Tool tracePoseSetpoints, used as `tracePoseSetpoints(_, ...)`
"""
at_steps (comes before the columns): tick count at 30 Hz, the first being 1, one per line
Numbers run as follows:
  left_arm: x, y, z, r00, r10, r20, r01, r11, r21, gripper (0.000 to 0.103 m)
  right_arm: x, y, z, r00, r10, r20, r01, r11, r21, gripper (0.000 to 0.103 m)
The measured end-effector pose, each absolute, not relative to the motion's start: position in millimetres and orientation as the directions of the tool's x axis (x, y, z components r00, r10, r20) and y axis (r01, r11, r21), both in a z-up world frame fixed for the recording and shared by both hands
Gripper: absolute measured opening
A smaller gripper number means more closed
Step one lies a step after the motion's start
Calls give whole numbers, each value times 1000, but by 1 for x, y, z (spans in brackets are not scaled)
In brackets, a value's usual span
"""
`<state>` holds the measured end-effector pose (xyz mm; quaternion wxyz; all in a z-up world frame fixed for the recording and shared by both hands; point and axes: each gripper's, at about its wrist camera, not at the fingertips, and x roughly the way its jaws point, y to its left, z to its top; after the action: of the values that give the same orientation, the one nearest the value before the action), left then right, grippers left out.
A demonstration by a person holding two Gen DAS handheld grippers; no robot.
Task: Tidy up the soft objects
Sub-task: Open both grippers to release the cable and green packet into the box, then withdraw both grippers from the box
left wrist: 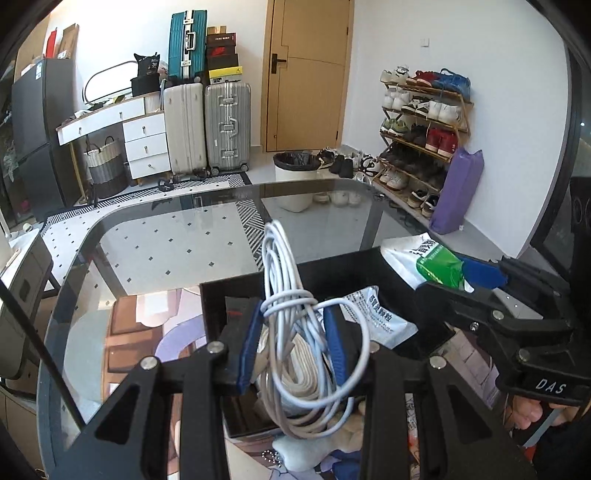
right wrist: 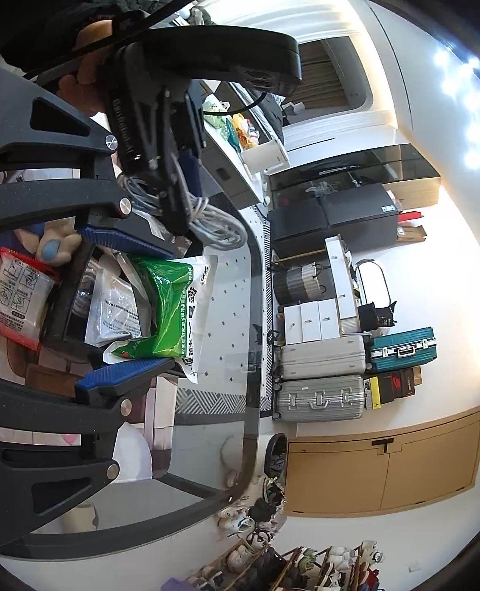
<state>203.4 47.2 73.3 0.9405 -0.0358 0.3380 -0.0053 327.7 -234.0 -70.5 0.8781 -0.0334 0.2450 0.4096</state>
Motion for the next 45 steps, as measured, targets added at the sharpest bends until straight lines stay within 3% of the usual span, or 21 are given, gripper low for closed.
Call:
tracePoseSetpoints(10, 208, 42, 65, 763, -13, -646, -11, 999, -32, 33, 335, -218, -80, 536, 701, -470, -748, 653, 121, 53)
tracePoseSetpoints(18, 209, 42, 64, 754, -25, -657, -4, 999, -43, 36, 330, -213, -85, 543, 691, -477, -759, 647, 73, 68)
tracePoseSetpoints(20, 208, 42, 64, 752, -29, -659, -2, 999, -46, 47, 329, -218, -84, 549, 687, -476, -753, 654, 75, 72)
tracePoseSetpoints(22, 204, 45, 65, 756, -33, -653, -3, 999, -54, 53, 327, -224, -82, 551, 692, -466, -753, 653, 80, 81)
tracePoseSetpoints(28, 194, 45, 66, 751, -30, -660, -2, 999, -47, 61, 320, -231, -80, 567, 681, -464, -741, 667, 73, 90)
tracePoseSetpoints(32, 181, 49, 71, 766, -26, -642, -14, 998, -58, 94, 315, -237, -82, 579, 670, -466, -730, 680, 71, 98)
tracePoseSetpoints(35, 173, 53, 77, 779, -20, -627, -24, 998, -61, 100, 313, -247, -84, 589, 658, -469, -716, 694, 76, 100)
tracePoseSetpoints(45, 141, 56, 104, 812, -4, -584, -10, 1000, -21, 103, 286, -275, -51, 657, 629, -415, -680, 733, 33, 101)
